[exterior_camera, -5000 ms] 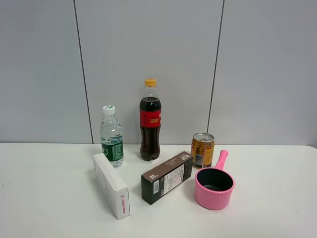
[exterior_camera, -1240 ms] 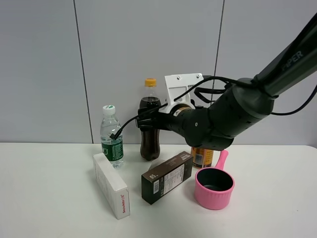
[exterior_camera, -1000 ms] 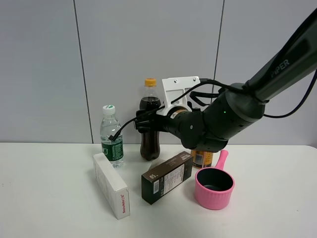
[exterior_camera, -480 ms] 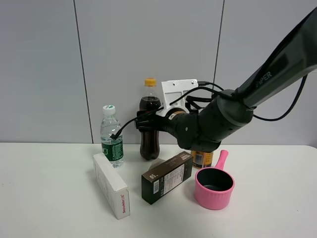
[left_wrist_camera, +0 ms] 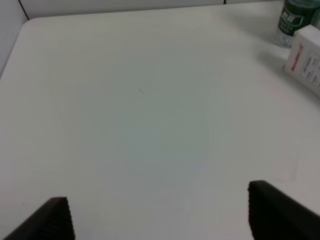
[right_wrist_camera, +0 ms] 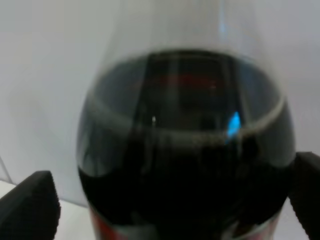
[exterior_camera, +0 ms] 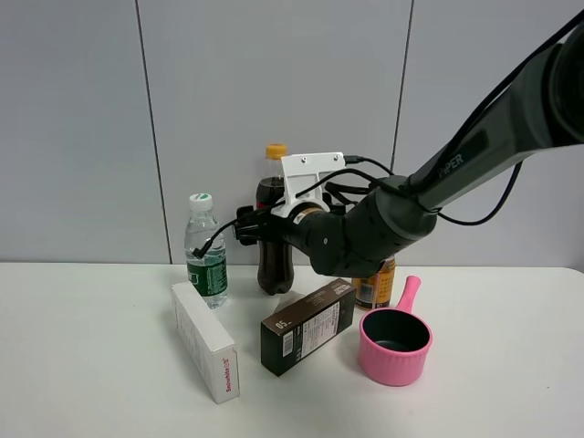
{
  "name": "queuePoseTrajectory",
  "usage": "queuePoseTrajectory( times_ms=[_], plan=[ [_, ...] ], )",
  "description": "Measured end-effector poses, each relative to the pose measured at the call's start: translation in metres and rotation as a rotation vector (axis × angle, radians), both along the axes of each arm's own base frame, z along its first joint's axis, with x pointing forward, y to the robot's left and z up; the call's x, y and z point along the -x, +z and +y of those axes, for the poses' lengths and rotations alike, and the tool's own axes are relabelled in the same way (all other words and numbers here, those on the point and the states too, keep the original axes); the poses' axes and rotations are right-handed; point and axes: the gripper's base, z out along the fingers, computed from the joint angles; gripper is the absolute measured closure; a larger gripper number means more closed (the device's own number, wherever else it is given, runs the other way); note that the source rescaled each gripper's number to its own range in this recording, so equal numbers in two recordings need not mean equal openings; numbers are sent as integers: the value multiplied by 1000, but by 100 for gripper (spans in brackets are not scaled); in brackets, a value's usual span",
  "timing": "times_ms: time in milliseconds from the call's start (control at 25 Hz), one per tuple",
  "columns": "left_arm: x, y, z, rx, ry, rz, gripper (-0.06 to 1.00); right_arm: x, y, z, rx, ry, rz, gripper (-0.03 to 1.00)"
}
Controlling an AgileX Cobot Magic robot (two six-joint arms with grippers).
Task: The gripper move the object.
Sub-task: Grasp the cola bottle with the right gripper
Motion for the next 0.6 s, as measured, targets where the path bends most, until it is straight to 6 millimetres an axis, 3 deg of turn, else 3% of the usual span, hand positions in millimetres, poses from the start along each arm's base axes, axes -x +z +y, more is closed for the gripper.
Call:
queuePoseTrajectory(
  times_ms=[600],
  plan=[
    [0,0,0,0,0,0,-6,-3,-4,2,3,6,-6,13]
  ],
)
